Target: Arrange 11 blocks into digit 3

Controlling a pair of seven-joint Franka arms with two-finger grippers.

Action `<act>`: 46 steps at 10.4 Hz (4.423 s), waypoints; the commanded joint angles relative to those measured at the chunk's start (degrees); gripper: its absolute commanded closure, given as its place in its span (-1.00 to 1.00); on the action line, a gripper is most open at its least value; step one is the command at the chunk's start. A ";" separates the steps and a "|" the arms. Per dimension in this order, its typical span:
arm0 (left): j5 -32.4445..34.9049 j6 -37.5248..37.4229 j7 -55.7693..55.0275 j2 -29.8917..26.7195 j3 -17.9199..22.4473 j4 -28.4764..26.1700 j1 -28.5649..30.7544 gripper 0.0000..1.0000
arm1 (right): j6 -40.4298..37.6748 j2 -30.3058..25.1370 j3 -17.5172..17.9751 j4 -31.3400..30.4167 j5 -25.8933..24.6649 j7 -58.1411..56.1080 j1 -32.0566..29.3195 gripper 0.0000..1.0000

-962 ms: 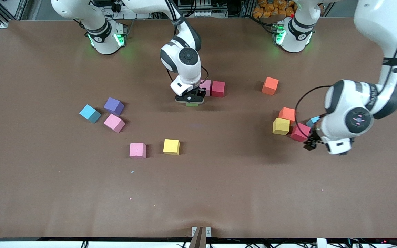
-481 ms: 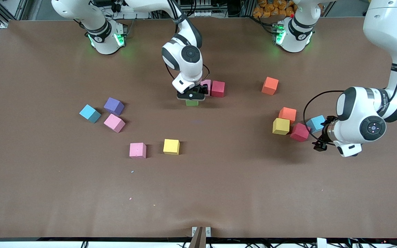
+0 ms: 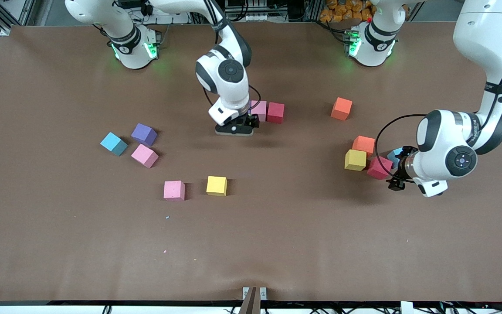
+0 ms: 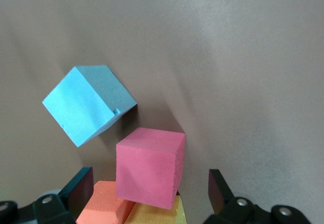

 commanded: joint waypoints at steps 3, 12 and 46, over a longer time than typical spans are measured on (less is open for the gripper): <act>-0.72 5.94 -1.43 -1.42 -0.08 -5.23 -0.35 -1.00 | -7.65 1.13 -0.66 8.62 0.06 -6.60 -7.71 -1.00; -0.11 7.69 -1.43 0.60 0.01 -6.38 -0.88 -1.00 | -11.45 19.76 6.19 32.27 0.68 -15.33 -26.89 -1.00; 3.85 -3.03 5.33 2.00 0.01 12.69 -4.49 1.00 | -4.95 8.88 6.64 10.94 -1.70 -7.68 -7.93 0.43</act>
